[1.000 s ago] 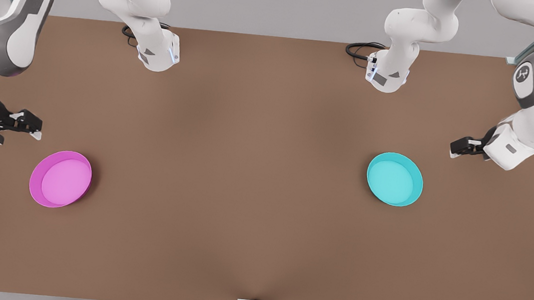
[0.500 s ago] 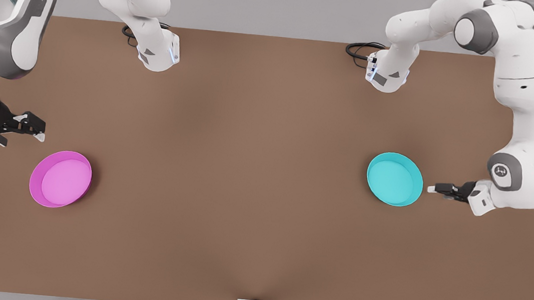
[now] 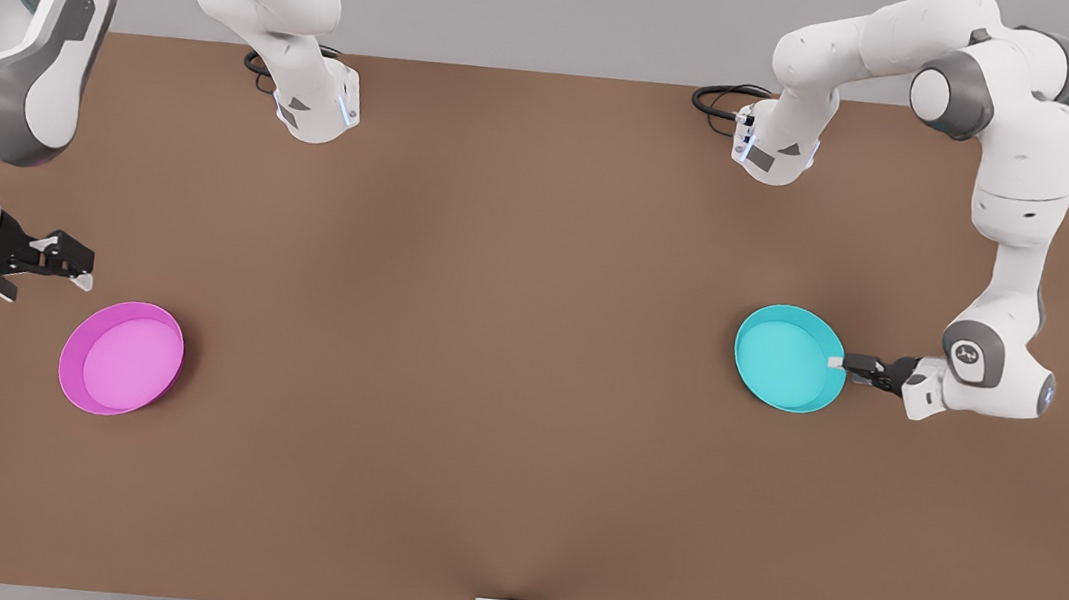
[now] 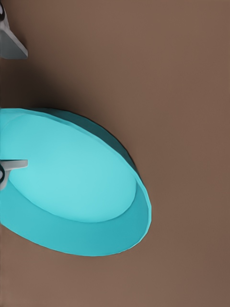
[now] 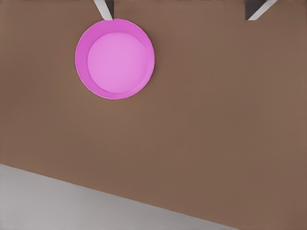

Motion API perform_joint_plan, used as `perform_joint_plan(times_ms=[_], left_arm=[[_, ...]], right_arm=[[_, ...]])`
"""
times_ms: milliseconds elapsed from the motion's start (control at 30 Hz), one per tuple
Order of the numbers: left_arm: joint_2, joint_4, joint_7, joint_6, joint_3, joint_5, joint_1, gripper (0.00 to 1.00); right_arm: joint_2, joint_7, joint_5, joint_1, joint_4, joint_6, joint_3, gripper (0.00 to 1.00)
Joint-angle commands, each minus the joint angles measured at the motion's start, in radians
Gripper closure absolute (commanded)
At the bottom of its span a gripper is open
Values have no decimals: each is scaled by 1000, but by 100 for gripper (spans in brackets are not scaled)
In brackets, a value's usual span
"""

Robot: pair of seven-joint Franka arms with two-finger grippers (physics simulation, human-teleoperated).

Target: Flip the blue plate over with the left arm, and stack the pink plate on top of the blue plate with the right arm

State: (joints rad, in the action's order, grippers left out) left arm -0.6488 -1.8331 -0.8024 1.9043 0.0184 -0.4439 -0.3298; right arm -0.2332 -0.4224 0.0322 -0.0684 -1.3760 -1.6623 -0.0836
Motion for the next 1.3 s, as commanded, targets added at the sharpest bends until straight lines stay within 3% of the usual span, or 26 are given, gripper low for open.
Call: perform_joint_plan(times_ms=[0,433,467,500,533,567,767,1267], left_arm=[[0,0,0,-1,0,-16,0,0],[8,-29,34,-16,3,-98,-15,0],[8,-38,35,-14,3,-101,-15,5],[8,-40,34,-14,3,-101,-15,21],[8,-40,34,-14,3,-101,-15,29],[9,-40,34,-16,3,-101,-15,32],[15,-38,35,-19,8,-101,-15,42],[3,-38,35,-19,8,-101,-15,50]], right_arm=[[0,1,0,-1,0,-1,-1,0],[-1,-3,3,-5,2,1,-2,0],[-1,-3,3,-5,2,1,-2,0],[-1,-3,2,-7,0,-1,-2,0],[-1,-3,3,-5,2,1,-2,0],[-1,-3,3,-7,2,-1,-2,0],[-3,-4,2,-11,5,-1,-2,0],[-1,-3,18,-2,15,1,-1,0]])
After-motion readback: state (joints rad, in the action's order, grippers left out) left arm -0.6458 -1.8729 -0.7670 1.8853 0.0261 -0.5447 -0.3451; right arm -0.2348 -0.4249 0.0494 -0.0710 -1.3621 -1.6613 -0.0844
